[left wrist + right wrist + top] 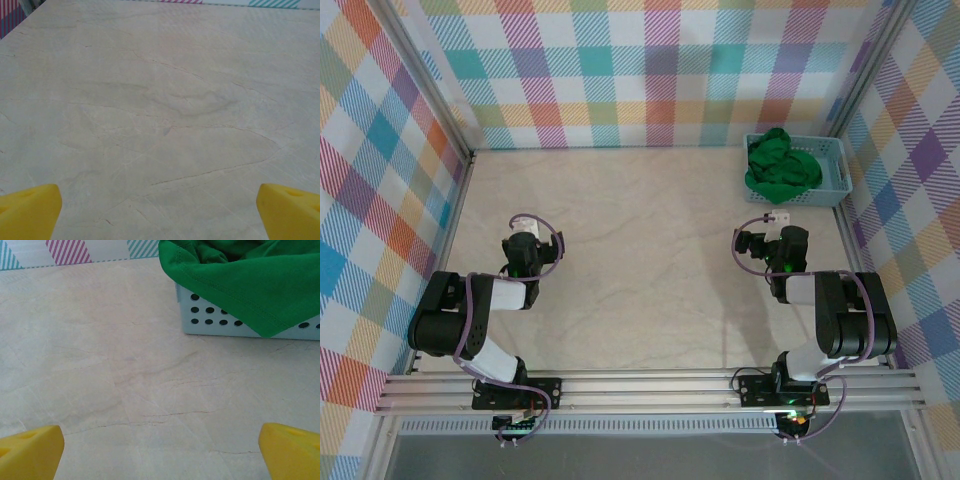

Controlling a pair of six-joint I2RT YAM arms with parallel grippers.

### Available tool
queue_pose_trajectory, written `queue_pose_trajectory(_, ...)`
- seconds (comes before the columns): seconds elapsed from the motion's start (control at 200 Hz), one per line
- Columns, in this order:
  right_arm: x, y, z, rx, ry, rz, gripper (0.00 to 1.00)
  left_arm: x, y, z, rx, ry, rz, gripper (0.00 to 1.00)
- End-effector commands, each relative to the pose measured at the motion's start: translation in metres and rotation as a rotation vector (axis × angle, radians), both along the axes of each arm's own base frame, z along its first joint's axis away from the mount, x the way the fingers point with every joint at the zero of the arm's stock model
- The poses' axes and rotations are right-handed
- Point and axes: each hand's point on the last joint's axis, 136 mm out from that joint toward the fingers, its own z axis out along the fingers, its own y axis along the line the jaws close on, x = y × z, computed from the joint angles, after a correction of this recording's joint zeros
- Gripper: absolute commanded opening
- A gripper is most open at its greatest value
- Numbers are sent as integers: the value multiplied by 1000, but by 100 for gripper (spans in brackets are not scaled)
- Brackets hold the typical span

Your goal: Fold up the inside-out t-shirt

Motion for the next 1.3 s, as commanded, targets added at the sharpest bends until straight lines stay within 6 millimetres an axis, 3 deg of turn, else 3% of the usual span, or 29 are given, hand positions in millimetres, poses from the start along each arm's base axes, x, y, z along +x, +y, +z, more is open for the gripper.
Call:
queue_pose_trajectory(0.0,1,4,4,3,-26,21,100,1,2,4,-20,-28,7,100)
queue_pose_trajectory(0.95,0,4,6,3,-37,22,100,0,3,6,-18,-38,14,100)
queue_pose_trajectory(1.03,-5,10,15,0,-59,55,100,-7,11,17,-13,-67,66,100)
queue_pose_trajectory(1.16,-19,15,41,-17,-103,73,100,-25,6,56,26,-141,77,100)
queue_pose_trajectory(1.295,-34,21,92,21,-138,76,100,-46,3,109,-72,-204,106,100)
